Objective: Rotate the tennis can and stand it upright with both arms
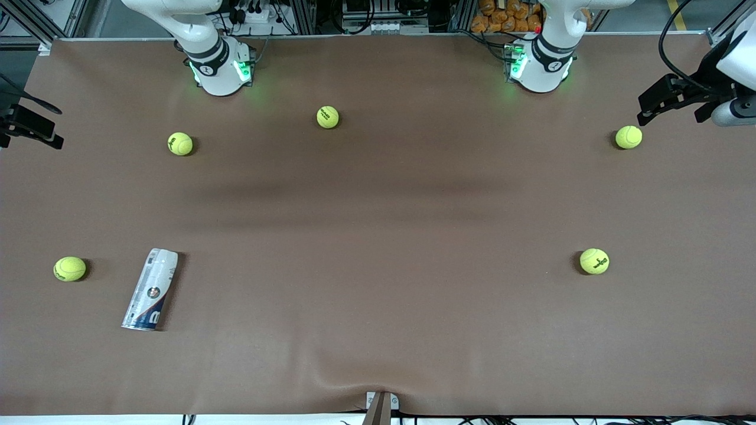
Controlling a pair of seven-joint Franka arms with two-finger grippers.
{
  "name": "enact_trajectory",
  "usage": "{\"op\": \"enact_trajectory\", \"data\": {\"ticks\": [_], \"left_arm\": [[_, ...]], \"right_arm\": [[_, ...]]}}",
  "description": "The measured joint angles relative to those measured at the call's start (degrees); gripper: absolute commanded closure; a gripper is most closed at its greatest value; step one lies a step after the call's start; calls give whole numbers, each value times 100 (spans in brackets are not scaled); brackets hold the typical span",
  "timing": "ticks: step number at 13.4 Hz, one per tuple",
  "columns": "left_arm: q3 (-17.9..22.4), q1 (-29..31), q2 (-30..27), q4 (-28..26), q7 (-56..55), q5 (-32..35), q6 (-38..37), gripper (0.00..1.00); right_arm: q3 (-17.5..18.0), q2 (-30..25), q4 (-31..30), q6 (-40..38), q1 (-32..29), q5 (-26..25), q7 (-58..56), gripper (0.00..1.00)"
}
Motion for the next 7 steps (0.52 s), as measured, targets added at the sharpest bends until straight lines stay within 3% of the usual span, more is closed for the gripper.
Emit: {"op": "enact_trajectory", "data": {"ticks": [7], "left_arm": [[7, 11, 0, 0, 16, 0, -1, 0]], "right_arm": [[10, 1, -46, 0, 4, 0, -1, 0]]}}
